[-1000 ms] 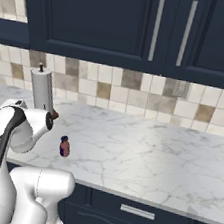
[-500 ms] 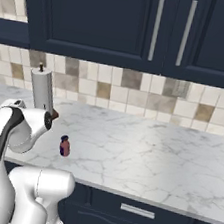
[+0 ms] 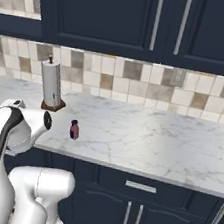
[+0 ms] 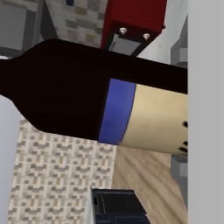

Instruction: There is a wine glass and glass cup on the dining counter. Place the wine bottle next to the wine glass and the juice bottle next to the glass cup.

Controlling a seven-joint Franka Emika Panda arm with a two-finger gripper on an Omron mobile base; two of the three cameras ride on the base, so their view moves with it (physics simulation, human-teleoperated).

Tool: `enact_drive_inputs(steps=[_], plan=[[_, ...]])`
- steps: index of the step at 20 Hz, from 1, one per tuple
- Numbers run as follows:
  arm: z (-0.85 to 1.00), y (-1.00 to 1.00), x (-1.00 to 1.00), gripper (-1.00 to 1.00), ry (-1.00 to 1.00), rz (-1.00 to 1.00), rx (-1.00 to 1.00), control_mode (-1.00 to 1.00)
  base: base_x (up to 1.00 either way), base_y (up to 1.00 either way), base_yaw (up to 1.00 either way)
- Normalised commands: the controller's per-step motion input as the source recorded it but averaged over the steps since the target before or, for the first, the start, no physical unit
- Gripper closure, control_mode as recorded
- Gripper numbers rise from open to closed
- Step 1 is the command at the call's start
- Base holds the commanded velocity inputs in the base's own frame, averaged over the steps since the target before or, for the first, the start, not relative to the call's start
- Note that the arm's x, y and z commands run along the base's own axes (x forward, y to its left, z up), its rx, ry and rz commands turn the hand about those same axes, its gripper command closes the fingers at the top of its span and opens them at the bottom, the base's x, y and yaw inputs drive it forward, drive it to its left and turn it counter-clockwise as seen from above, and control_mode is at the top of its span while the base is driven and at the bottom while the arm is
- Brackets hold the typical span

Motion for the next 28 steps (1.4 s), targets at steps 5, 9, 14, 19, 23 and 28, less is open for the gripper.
enact_drive_inputs(steps=[5, 9, 14, 19, 23, 28], plan=[[0.00, 0.00, 0.00, 1.00, 0.00, 0.00, 0.00, 1.00, -0.55, 0.10, 0.19], [0.00, 0.00, 0.00, 1.00, 0.00, 0.00, 0.00, 1.00, -0.18, 0.00, 0.84], [0.00, 0.00, 0.00, 1.00, 0.00, 0.00, 0.00, 1.00, -0.02, 0.00, 0.88], [0.00, 0.00, 0.00, 1.00, 0.00, 0.00, 0.00, 1.00, 0.00, 0.00, 0.84], [0.00, 0.00, 0.00, 1.00, 0.00, 0.00, 0.00, 1.00, 0.00, 0.00, 0.79], [0.00, 0.00, 0.00, 1.00, 0.00, 0.00, 0.00, 1.00, 0.03, 0.00, 0.77]])
